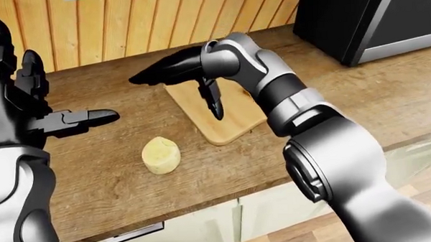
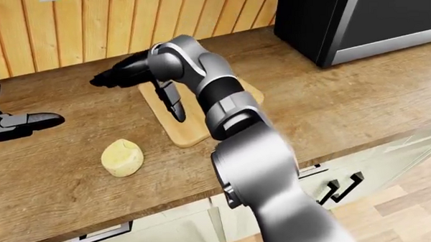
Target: Place the bread and cheese on the cutting board.
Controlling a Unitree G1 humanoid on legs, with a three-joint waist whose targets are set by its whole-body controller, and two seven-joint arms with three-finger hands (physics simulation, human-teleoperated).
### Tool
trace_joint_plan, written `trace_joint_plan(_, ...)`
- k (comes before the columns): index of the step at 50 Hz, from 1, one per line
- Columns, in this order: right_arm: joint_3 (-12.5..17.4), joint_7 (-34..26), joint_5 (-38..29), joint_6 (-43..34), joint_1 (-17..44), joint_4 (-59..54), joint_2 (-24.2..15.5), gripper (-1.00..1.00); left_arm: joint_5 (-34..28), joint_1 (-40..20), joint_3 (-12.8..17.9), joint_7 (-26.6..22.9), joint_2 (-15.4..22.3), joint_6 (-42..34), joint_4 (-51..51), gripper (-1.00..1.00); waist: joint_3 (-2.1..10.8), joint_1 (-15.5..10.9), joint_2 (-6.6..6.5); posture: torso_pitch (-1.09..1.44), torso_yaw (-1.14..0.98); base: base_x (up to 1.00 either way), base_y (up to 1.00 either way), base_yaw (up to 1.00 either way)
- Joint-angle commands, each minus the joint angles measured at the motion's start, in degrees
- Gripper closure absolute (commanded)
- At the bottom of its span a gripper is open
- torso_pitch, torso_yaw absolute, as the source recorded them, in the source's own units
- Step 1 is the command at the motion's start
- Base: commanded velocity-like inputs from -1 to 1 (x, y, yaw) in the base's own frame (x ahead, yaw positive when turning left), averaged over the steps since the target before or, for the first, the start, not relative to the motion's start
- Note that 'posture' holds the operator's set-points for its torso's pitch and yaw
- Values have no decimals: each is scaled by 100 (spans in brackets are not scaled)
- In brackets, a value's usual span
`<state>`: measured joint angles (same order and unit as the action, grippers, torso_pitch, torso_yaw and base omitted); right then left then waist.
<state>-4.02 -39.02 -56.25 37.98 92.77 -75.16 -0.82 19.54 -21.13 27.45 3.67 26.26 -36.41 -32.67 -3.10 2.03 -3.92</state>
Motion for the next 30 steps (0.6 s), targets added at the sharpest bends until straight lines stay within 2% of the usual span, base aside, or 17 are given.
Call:
trace_joint_plan(1, 17, 143, 61, 56, 138, 206, -8, -100, -18, -121, 76, 12, 94, 157, -158, -100, 147, 3, -48, 0, 0, 0, 0, 0)
trace_joint_plan(13, -169, 287, 13, 154, -320, 466, 445, -100, -11, -115, 90, 15, 94, 146, -172, -100, 163, 9, -76, 0, 0, 0, 0, 0)
trace_joint_plan(30, -244, 289, 37, 176, -425, 613, 808, -100, 31, -150, 112, 32, 124, 118, -161, -100, 172, 24, -105, 0, 0, 0, 0, 0)
